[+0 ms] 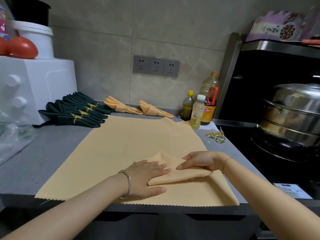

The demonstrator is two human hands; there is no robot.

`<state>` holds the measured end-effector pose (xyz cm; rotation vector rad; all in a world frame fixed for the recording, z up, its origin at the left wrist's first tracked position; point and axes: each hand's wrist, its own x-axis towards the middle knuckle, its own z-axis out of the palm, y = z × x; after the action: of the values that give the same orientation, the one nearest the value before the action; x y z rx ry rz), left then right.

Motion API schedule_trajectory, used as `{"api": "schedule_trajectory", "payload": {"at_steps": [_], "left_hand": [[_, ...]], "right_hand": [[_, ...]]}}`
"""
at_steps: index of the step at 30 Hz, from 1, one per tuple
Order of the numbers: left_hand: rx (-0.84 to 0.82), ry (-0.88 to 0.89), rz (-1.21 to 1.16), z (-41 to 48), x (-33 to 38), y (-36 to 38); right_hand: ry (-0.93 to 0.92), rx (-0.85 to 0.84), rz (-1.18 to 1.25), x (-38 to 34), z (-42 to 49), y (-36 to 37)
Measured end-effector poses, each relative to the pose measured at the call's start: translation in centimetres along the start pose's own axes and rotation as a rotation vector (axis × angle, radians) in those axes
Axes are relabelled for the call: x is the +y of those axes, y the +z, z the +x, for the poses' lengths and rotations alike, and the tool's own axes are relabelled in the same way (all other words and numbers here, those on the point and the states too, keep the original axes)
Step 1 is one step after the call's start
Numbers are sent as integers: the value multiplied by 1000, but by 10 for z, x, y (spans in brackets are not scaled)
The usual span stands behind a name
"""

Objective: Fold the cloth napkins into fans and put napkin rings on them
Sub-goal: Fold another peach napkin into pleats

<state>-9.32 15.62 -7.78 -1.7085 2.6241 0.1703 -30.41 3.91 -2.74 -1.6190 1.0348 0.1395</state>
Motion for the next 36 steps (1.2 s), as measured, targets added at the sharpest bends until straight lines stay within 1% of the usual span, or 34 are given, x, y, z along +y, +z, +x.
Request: {"api": "schedule_trajectory", "payload": {"at_steps": [1,4,5,6,7,9,11,14,16,20,23,25,29,32,34,36], "left_hand": [[4,0,9,1,0,-1],[15,-3,32,2,2,-3],[23,1,37,3,3,-3],[33,5,44,4,3,-3],[42,10,50,5,3,-5],[65,22,71,7,3,-6],[87,33,88,9,3,-9],[115,41,55,14,0,-11],[125,37,9,14,-2,-13],[150,-64,-178,12,-11,-19],[157,-133,-235,15,-15,-25],[179,-165,-267,21,-19,-26],[313,-210,-449,42,-33,-24],[358,-203,-546,54,-39,-28],[377,-233,-534,63,-43,-28],[360,-292,-516,72,-46,-27]], "right_hand": [[-35,101,-114,1,-3,0],[-205,509,-443,13,-14,3],[-273,618,-551,19,-20,7],[-361,686,-646,24,-27,14],[-463,705,-705,30,-35,22],[-615,667,-819,41,-44,36],[-634,672,-922,52,-44,46],[-664,756,-923,63,-35,49],[-676,784,-933,64,-29,48],[-660,813,-921,62,-24,47],[-605,839,-861,61,-22,44],[-562,823,-762,60,-19,40],[-467,716,-490,50,-14,30],[-389,666,-374,44,-7,22],[-354,645,-311,42,-2,18],[-332,644,-268,41,3,15]]}}
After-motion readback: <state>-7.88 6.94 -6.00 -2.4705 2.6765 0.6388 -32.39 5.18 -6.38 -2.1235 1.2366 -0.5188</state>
